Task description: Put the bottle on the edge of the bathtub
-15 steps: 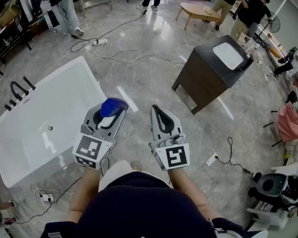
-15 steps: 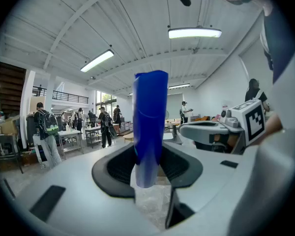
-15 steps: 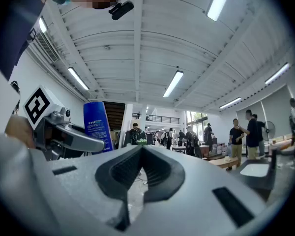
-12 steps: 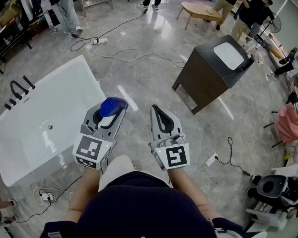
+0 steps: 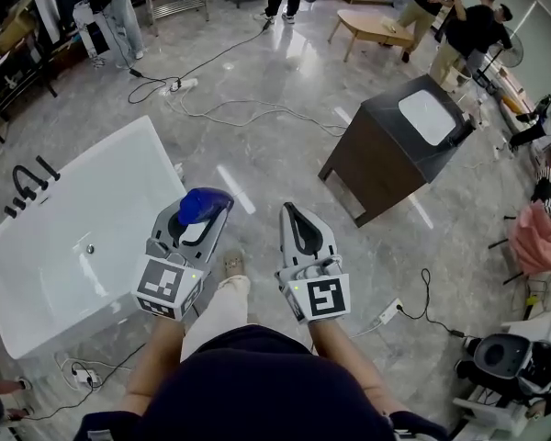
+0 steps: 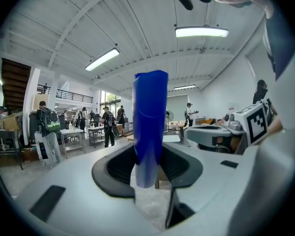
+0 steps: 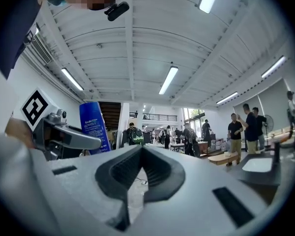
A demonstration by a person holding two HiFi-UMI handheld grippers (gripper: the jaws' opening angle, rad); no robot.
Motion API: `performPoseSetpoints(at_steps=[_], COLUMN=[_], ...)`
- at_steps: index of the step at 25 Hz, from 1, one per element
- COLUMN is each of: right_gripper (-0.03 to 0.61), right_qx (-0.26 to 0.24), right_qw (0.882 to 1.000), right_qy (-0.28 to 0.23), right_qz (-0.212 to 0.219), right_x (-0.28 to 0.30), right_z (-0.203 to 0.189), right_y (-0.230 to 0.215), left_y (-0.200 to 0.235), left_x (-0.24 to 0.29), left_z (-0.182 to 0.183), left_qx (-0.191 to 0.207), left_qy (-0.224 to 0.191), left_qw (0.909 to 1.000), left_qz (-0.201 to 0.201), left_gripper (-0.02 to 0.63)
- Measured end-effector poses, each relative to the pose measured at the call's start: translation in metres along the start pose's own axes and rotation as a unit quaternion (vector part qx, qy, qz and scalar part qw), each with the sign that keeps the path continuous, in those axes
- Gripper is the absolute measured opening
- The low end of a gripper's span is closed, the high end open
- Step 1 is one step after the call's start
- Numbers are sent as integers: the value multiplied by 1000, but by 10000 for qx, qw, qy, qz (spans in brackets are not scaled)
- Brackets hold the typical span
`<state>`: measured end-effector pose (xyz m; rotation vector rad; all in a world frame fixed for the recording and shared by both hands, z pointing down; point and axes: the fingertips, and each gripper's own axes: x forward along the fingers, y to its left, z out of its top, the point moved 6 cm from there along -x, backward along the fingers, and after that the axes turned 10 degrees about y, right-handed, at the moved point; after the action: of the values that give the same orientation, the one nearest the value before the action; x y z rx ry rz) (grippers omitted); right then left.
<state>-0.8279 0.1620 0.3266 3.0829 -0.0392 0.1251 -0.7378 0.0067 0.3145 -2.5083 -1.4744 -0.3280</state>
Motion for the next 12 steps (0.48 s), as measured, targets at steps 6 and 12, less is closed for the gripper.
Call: performPoseSetpoints(at_steps=[6, 12], right_gripper=[0, 0], right_qx=[65, 50], right_qw=[10000, 9999], right_qy=[-5, 6], right_qz=[8, 91], right_x=[74, 175], right_z=[9, 14], right_y=[-32, -73], left_y=[50, 119], left_x=[55, 128], left_z=[16, 30], left_qx=[56, 31], left_qy=[49, 57], left_qw=[9999, 9996], left_qz=[137, 288], left_gripper=[152, 152])
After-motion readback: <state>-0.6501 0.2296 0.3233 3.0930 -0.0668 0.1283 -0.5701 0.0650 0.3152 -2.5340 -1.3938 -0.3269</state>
